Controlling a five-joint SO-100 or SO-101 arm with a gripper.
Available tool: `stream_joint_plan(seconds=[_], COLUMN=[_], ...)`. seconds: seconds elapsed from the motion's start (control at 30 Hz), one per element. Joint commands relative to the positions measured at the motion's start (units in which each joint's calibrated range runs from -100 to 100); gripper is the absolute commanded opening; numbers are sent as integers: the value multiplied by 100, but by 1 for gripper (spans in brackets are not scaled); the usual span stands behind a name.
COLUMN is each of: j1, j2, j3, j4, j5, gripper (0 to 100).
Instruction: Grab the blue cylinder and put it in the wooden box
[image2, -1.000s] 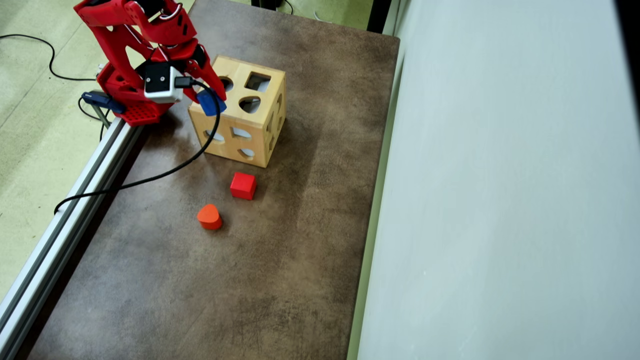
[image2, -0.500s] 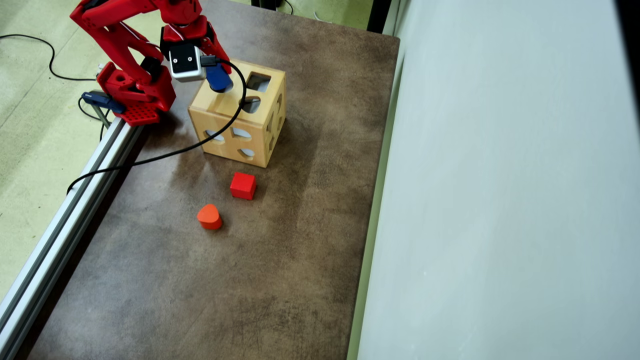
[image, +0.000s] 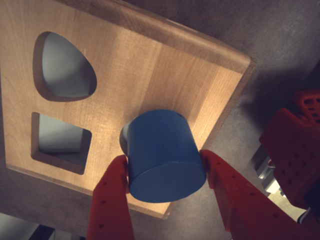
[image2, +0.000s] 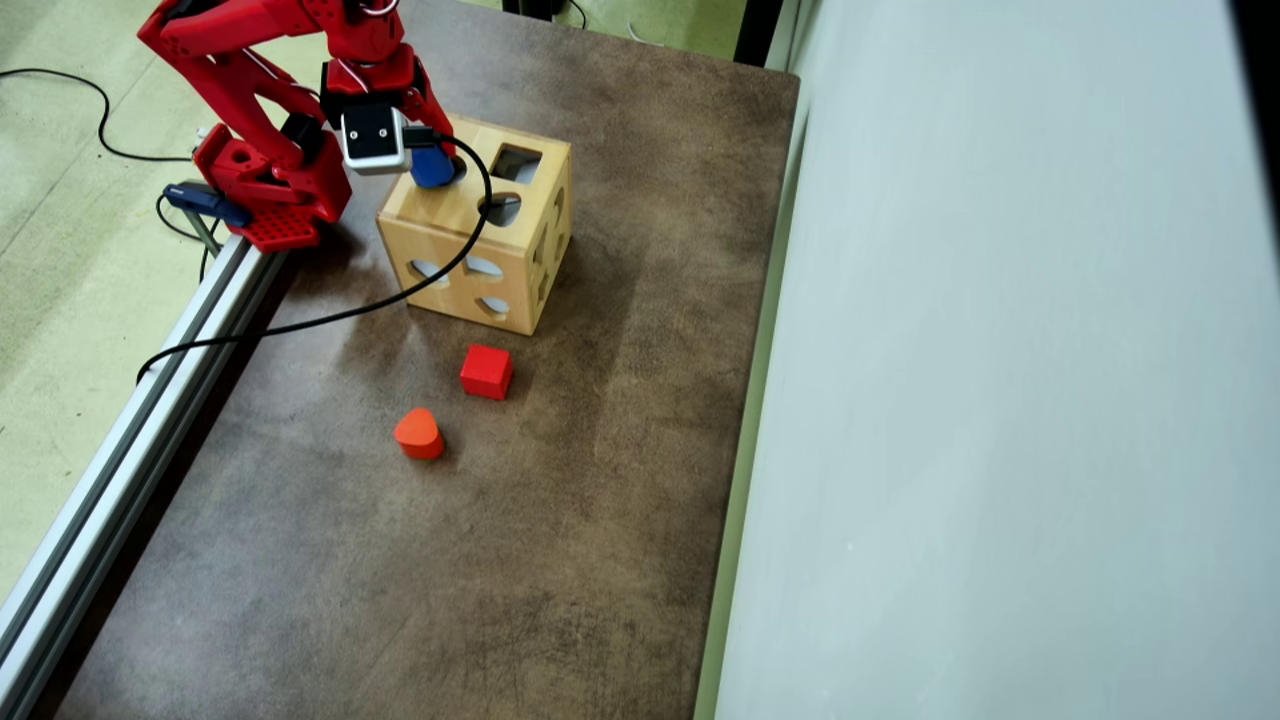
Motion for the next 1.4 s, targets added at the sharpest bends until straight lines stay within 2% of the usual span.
stream_joint_plan(seconds=[0.0,0.6,0.97,1.37], j1=[-228,-488,-496,-496], j2=[-71,14,23,-37], j3=[12,30,39,30], j4=[-15,-55,25,25], j5=[-24,-147,-122,-161], gripper=[2,4,31,31])
